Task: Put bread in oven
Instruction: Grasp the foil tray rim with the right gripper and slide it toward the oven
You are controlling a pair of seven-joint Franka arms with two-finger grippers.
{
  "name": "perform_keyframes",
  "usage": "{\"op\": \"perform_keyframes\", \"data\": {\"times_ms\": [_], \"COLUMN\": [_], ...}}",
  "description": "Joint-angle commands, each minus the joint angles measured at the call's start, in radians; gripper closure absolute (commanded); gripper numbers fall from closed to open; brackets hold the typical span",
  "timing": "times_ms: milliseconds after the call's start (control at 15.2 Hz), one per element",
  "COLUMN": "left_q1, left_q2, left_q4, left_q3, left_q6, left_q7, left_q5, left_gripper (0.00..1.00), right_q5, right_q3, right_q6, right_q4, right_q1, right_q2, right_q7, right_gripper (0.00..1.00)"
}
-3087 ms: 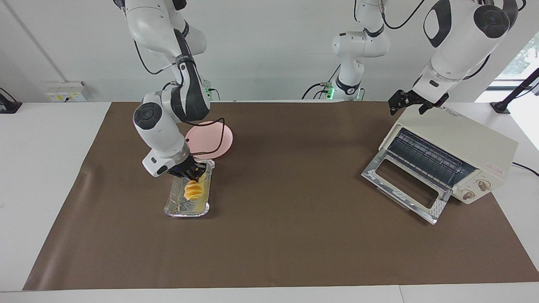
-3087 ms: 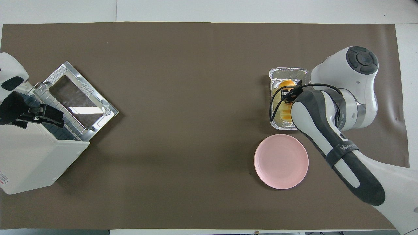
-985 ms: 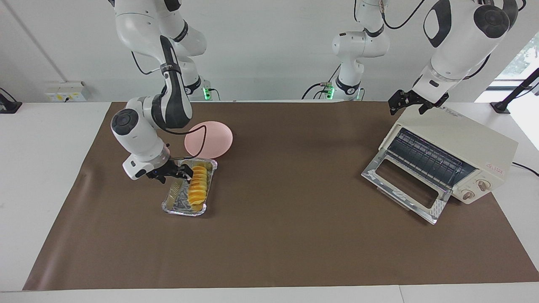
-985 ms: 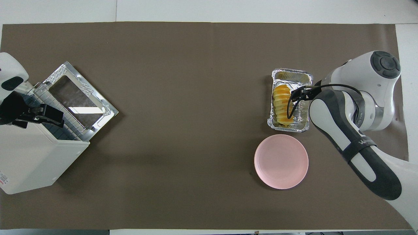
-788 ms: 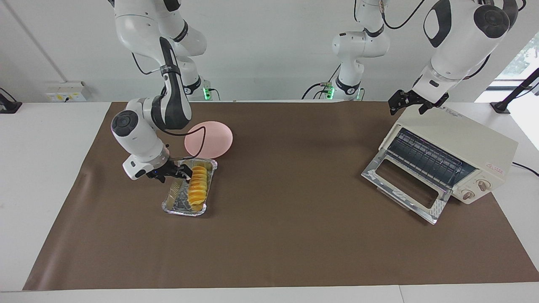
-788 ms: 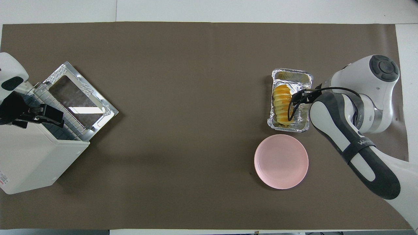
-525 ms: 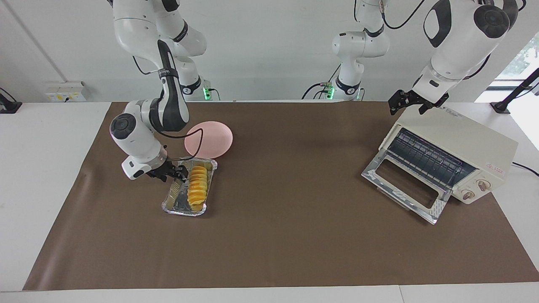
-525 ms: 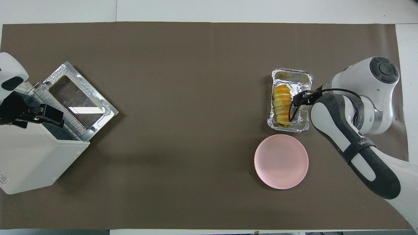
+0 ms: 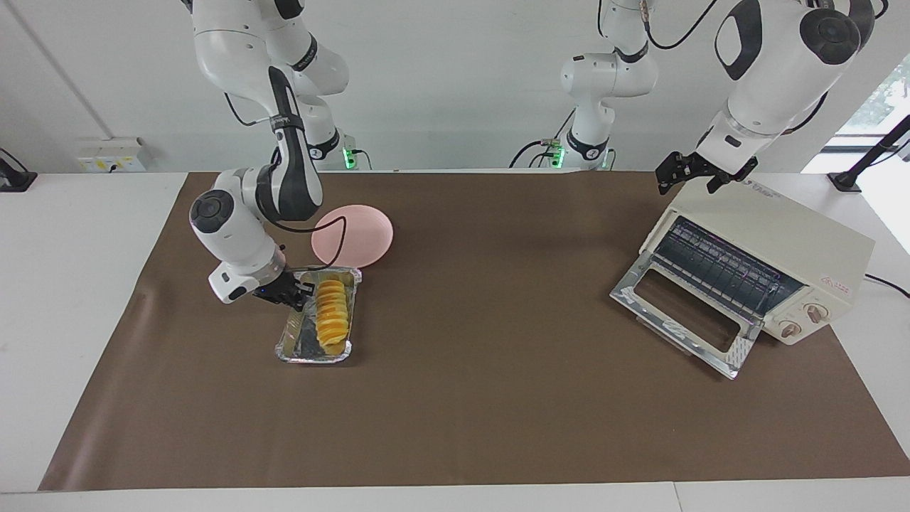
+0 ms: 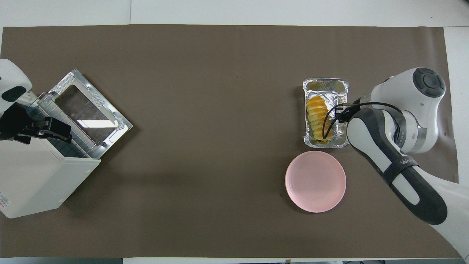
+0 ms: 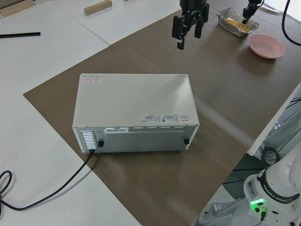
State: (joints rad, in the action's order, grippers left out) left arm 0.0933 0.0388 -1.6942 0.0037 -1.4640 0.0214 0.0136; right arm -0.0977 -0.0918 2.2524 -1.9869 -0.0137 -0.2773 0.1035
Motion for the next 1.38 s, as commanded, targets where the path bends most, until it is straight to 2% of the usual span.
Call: {"op": "perform_keyframes", "data": {"times_ms": [0,263,394,657,854,1182,1248,1313], "left_q1": [-0.007,-0.007,-0.007,-0.007,-0.007,-0.007,-0.007,-0.007], "left_q2": [0.007,0.007,0.007,0.007,0.007,0.007,0.007,0.007], "left_q4": [-0.002,-0.002,-0.002,-0.002,-0.002,-0.002,-0.002,-0.002], "left_q3": [-0.005,-0.005,-0.005,-0.005,-0.005,-0.005,-0.005,-0.005], "left_q6": [-0.01,-0.01,-0.01,-0.01,-0.01,-0.01,-0.01,-0.012], "left_q7": [-0.003,-0.003,-0.003,-0.003,-0.003,-0.003,-0.003,-0.003], "left_q5": [0.014,0.014,0.014,0.014,0.014,0.014,0.014,0.014], "left_gripper": [0.0,0.0,0.0,0.0,0.0,0.0,0.0,0.0], "right_q5": [-0.007,-0.008,-0.031,-0.068,-0.073,-0.071,-0.071,-0.059], "right_q3": [-0.005,-0.005,-0.005,-0.005,-0.005,-0.005,-0.003,-0.002], "right_q6": [-0.004,-0.019,-0.025,-0.114,-0.1,-0.021,-0.033,-0.049], "right_q4": [0.062,0.206,0.279,0.573,0.586,0.478,0.479,0.487], "right_q1": [0.084,0.265,0.332,0.445,0.469,0.486,0.485,0.485], "right_q2": [0.009,-0.034,-0.084,-0.31,-0.345,-0.338,-0.335,-0.333], "right_q7": [0.088,0.232,0.304,0.435,0.456,0.484,0.485,0.487], "right_gripper": [1.0,1.0,1.0,1.0,1.0,1.0,0.66,0.27]}}
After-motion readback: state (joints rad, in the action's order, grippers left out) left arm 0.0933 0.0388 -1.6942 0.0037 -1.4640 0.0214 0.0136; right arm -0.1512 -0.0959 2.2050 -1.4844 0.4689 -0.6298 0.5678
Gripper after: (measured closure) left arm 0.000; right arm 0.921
